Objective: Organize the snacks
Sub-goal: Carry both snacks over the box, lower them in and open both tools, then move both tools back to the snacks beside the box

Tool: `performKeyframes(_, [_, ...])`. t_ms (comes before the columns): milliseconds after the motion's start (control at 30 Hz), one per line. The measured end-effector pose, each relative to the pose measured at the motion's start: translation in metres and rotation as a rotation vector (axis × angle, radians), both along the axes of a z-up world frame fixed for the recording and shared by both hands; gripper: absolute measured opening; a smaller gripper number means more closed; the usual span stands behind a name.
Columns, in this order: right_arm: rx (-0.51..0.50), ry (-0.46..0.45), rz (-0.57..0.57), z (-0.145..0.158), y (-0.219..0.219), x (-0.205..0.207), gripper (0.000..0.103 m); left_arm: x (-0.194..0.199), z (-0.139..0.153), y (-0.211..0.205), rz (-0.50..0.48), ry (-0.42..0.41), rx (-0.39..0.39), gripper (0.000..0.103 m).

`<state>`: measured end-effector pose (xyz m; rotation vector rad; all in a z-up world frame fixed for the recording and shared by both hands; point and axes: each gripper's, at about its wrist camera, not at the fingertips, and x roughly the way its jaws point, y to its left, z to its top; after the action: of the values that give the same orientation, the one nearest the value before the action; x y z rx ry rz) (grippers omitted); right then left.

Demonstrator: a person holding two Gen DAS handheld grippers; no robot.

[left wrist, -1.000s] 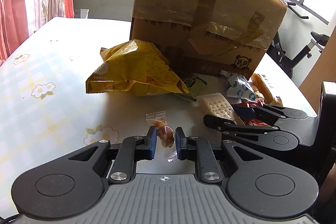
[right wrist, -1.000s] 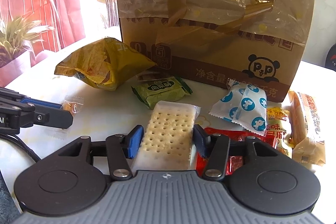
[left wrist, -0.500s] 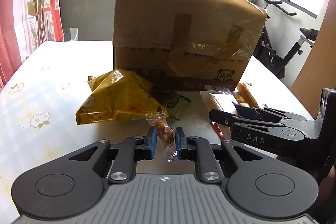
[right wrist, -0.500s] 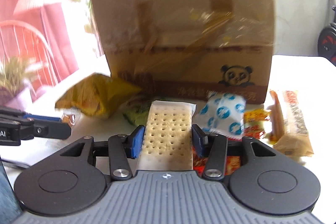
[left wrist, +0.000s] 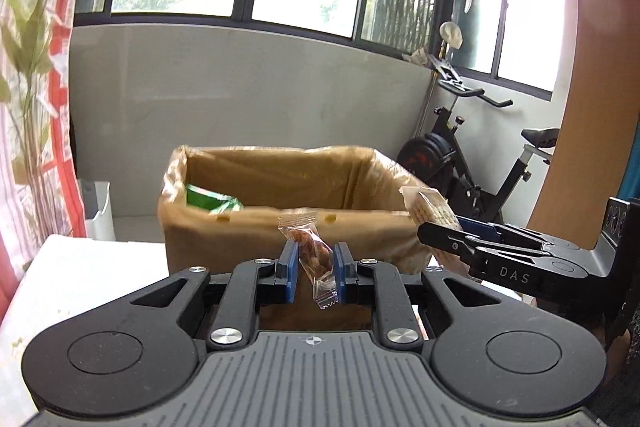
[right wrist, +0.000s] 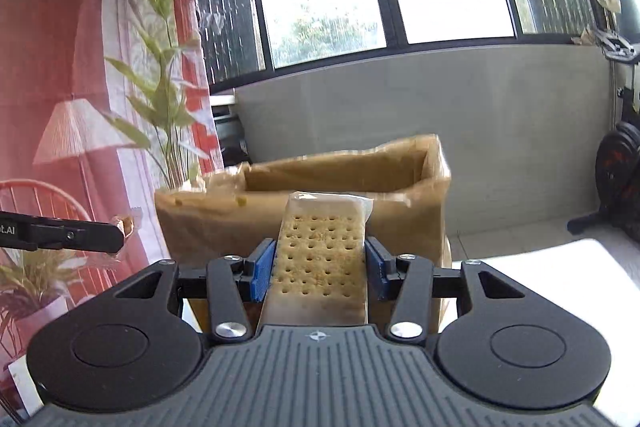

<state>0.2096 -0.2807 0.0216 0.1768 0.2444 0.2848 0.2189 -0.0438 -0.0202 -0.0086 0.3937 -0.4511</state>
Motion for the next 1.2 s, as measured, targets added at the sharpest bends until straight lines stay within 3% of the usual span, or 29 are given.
performKeyframes(200, [-0.079,-0.063,-0.020,0.036,0.003,0.065,0.050,0.056,0.022,-0.037,-0.018,-0.027,0.032,0.020])
performKeyframes(300, [-0.086,-0.026,-0.048,0.035,0.007,0.095,0.050,0.081,0.020,-0.054,0.027,-0.035,0.030,0.020])
performKeyframes(533, [-0.126,0.053,-0.097,0.011,0.017,0.119,0.050,0.108,-0.008,-0.079,0.063,0.062,0.046,0.020])
performKeyframes(600, [-0.129,0.075,-0.090,0.007,0.017,0.120,0.050,0.110,-0.014,-0.081,0.055,0.081,0.059,0.021])
performKeyframes(633, [-0.130,0.082,-0.081,0.005,0.016,0.119,0.052,0.110,-0.015,-0.081,0.048,0.089,0.060,0.027])
performKeyframes(733, [-0.130,0.085,-0.077,0.002,0.012,0.115,0.056,0.110,-0.016,-0.069,0.042,0.090,0.066,0.056])
performKeyframes(933, [-0.098,0.069,-0.076,0.008,0.002,0.094,0.059,0.102,-0.004,-0.044,0.057,0.087,0.051,0.057])
performKeyframes(1100, [-0.020,-0.001,-0.079,0.012,-0.007,0.055,0.059,0.074,0.010,-0.008,0.077,0.075,0.022,0.057])
performKeyframes(1200, [-0.049,-0.051,-0.078,0.008,-0.006,0.032,0.059,0.058,0.010,0.015,0.108,0.075,0.013,0.057])
